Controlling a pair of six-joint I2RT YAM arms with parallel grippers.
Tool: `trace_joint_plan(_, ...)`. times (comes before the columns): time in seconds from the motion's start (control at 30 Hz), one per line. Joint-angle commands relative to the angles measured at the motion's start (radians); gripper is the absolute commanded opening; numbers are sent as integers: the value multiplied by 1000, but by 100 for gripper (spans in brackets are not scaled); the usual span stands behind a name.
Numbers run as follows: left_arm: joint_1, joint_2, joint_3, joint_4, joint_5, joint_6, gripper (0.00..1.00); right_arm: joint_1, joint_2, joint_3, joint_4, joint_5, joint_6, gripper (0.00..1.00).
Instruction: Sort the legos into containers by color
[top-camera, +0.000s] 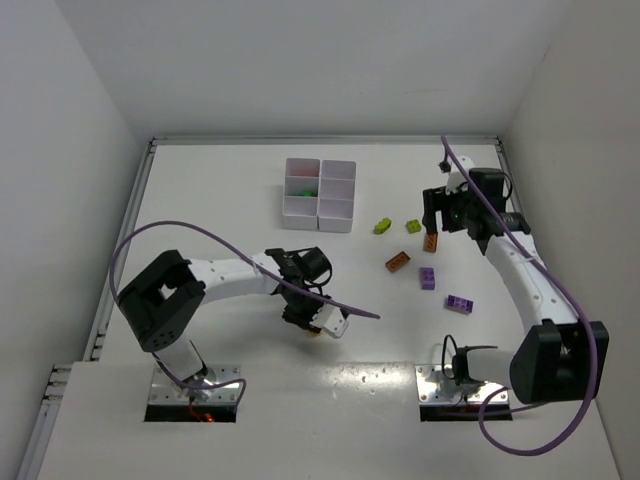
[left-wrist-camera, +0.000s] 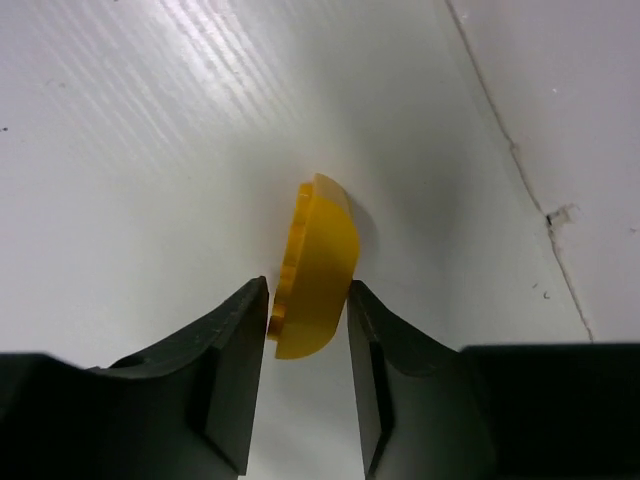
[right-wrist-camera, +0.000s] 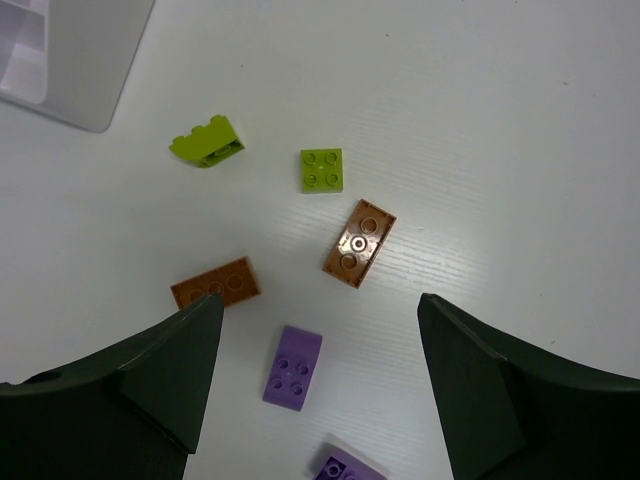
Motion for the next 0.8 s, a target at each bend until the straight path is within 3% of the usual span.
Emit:
trace_joint_plan(0.0,-15,-15,-12,68,7,-58,40,-4,17,24,38,-18,7,79)
trace_joint_plan(0.17,-15,-25,-23,89,-11,-96,18,-4,55,42,38,-18,7,79)
trace_joint_plan(0.3,73,-64,67,79,-40,-138,1,-4,74,52,56,-36,16,79)
trace_joint_plan(0.47,211,-50,266,59,-71,-188,0,-4,83,52,76,-56,25,79)
trace_joint_plan(0.63,344,114,550,-157,-120,-52,4,-4,115,82,76,-74,34,79)
trace_joint_plan(0.77,404,200,652,-188,-141,26,5,-4,134,93,76,-74,34,79)
